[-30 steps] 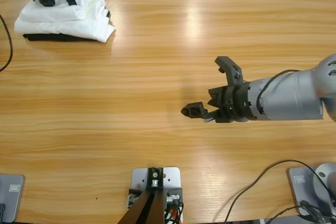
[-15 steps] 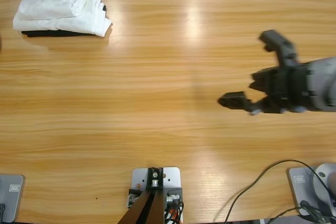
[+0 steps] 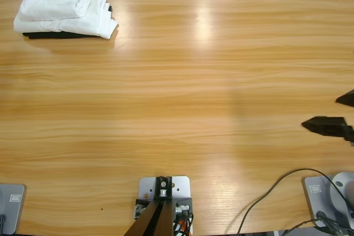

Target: Fold clothes

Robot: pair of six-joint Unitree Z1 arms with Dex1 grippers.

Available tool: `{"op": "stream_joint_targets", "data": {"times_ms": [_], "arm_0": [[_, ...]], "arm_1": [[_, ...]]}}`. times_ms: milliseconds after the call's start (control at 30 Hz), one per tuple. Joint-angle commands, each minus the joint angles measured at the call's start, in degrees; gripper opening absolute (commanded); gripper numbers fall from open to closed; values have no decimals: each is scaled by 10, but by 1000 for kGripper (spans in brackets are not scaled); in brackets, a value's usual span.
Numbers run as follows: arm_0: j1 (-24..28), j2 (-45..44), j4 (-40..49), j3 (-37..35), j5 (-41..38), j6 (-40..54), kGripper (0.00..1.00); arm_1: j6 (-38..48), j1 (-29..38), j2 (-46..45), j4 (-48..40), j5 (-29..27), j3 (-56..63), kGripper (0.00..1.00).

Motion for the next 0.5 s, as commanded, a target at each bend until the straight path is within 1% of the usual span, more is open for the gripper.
{"op": "stream_joint_targets", "data": {"times_ms": [33, 100, 167, 233, 333, 400, 433, 500], "arm_0": [[-16, -146, -99, 154, -17, 2, 1000], [-28, -132, -109, 160, -20, 1, 1000], [-36, -136, -113, 172, -40, -7, 1000], [-39, -167, -128, 184, -43, -11, 1000], [-41, -178, -166, 207, -49, -27, 999], [-41, -177, -166, 208, -49, -31, 996], [-41, -178, -167, 208, -49, -31, 996], [-43, -175, -169, 209, -50, -32, 996]], "arm_1": [[-33, -30, 1, 29, -46, 3, 1000], [-33, -75, 1, 30, -46, 3, 1000], [-33, -98, -6, 34, -51, -1, 1000], [-38, -98, -24, 37, -53, -6, 1000], [-52, -102, -26, 42, -62, -19, 993], [-109, -102, -24, 44, -84, -32, 931], [-120, -103, -24, 45, -86, -35, 908], [-122, -111, -26, 16, -81, -20, 914]]}}
